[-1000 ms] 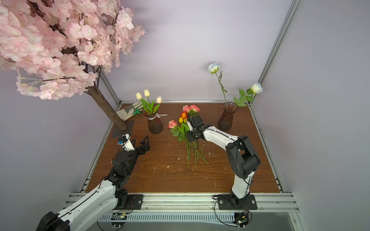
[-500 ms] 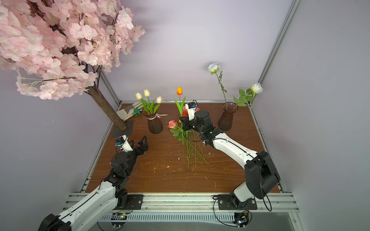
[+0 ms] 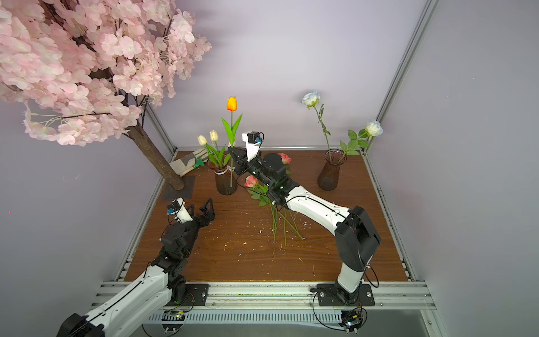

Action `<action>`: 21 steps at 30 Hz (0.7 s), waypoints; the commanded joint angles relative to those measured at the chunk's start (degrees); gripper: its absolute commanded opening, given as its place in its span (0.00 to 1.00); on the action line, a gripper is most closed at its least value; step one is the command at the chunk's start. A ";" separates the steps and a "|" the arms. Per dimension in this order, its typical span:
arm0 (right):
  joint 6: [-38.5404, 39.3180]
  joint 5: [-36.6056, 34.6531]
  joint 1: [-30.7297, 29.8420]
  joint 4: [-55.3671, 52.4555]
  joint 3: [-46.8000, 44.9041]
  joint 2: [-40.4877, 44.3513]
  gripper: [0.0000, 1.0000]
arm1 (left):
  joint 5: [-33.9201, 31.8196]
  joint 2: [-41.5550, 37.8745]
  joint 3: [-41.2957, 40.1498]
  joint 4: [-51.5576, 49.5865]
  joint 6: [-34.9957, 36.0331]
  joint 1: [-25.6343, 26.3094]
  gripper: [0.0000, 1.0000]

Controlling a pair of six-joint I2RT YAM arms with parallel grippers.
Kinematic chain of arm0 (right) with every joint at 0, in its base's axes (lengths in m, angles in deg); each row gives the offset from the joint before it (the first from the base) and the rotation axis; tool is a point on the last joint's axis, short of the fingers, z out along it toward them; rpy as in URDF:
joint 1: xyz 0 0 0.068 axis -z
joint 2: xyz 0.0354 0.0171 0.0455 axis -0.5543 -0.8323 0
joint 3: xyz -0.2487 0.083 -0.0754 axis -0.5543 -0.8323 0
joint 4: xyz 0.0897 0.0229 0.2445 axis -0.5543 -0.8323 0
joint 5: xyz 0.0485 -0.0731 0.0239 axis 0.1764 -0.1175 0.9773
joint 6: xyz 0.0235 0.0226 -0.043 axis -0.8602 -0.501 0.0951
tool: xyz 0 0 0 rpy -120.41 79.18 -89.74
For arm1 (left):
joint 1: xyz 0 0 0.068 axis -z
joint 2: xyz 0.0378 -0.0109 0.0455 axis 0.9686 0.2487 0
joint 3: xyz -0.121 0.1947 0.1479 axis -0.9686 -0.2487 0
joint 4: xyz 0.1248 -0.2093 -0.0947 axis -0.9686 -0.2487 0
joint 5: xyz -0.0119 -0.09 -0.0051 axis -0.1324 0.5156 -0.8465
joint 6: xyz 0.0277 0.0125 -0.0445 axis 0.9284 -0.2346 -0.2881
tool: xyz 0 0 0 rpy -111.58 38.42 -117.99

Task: Arrange the flowers in different vases according to their variety
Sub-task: Insert the flower into the vase.

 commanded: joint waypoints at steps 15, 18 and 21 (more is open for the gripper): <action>6.09 -6.41 -1.15 6.87 24.00 -17.40 0.00 | 0.21 -1.57 -0.95 1.59 -0.03 -0.87 0.99; 7.47 -7.01 -1.17 4.88 28.30 -20.34 0.00 | 0.23 -1.54 -0.93 1.63 -0.01 -0.85 0.99; 9.62 -7.55 -1.15 1.97 32.69 -23.62 0.00 | 0.21 -1.52 -0.87 1.63 0.07 -0.87 0.99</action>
